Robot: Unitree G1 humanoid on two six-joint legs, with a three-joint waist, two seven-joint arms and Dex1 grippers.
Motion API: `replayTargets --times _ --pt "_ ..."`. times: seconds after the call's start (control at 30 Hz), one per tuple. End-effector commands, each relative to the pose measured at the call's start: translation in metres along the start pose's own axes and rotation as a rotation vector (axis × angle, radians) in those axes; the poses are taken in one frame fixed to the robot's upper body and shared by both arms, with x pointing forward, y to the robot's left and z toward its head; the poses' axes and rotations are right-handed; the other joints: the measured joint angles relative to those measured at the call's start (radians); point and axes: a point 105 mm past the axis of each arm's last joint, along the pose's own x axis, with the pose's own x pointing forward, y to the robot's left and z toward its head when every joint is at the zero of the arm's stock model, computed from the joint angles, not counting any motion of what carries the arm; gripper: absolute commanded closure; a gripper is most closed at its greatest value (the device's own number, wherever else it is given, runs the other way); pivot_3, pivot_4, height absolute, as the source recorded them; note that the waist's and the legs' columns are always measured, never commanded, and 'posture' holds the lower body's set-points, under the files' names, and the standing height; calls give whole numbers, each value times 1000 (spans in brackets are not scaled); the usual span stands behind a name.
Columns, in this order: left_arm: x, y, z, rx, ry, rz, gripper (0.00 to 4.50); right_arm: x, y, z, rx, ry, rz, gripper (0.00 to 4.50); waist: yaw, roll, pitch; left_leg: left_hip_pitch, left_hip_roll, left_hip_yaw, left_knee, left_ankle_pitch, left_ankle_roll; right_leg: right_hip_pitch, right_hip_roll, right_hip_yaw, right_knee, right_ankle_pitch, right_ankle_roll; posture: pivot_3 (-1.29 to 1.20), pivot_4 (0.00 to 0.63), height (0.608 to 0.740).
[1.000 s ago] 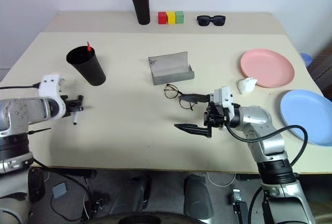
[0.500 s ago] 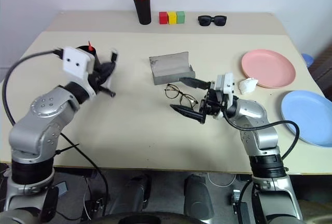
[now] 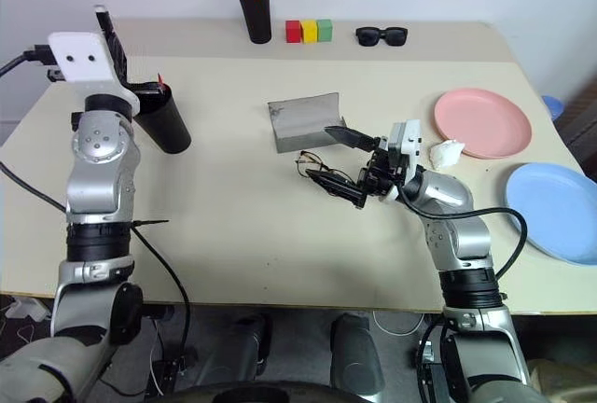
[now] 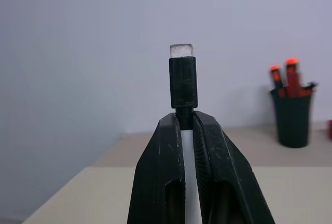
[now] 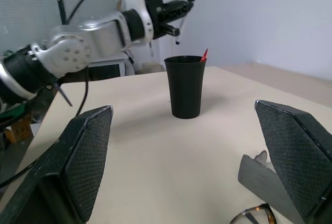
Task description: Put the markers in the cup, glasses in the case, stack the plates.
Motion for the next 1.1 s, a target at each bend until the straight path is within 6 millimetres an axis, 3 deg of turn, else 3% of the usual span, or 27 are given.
replayTargets --times 0.03,0.27,0.3,0.37,0.5,0.63,0.73,0.9,1.0,1.1 --pt "5 8 13 18 -70 29 4487 3 0 11 -48 -27 10 0 0 0 0 0 0 0 0 0 0 0 0 0 0 0 0 0 150 740" --pt "7 4 -14 9 -6 32 4487 2 0 12 -51 -22 4 0 -1 0 0 0 0 0 0 0 0 0 0 0 0 0 0 0 150 740" --pt "7 2 -16 0 4 24 3882 1 0 13 -53 -21 2 0 -1 0 0 0 0 0 0 0 0 0 0 0 0 0 0 0 150 740" --pt "6 -3 -19 -3 10 4 3340 1 0 13 -54 -20 -1 0 -1 0 0 0 0 0 0 0 0 0 0 0 0 0 0 0 150 740" --pt "3 -10 -19 -24 7 -34 1572 0 -1 13 -56 -18 -9 0 -1 0 0 0 0 0 0 0 0 0 0 0 0 0 0 0 150 740" --pt "2 -17 -12 -37 -11 -70 1572 -2 0 11 -55 -17 -17 0 -2 0 0 0 0 0 0 0 0 0 0 0 0 0 0 0 150 740" --pt "4 -35 5 -90 -15 -176 1572 -5 -1 6 -60 10 -54 0 -1 0 0 0 0 0 0 0 0 0 0 0 0 0 0 0 150 740" --pt "-15 -102 13 -106 168 -690 1572 -23 -4 -8 -38 109 -159 0 4 0 0 -1 0 0 1 0 0 0 0 -1 0 0 0 0 150 740" --pt "-27 -123 14 -45 193 -899 1572 -36 -2 -14 -45 160 -217 0 -2 0 0 -1 0 0 0 0 0 0 0 0 0 0 1 0 150 740" --pt "-30 -132 10 8 203 -996 1572 -43 -1 -16 -58 180 -257 0 -13 0 0 0 0 0 -1 0 0 0 0 0 0 0 1 0 150 740"
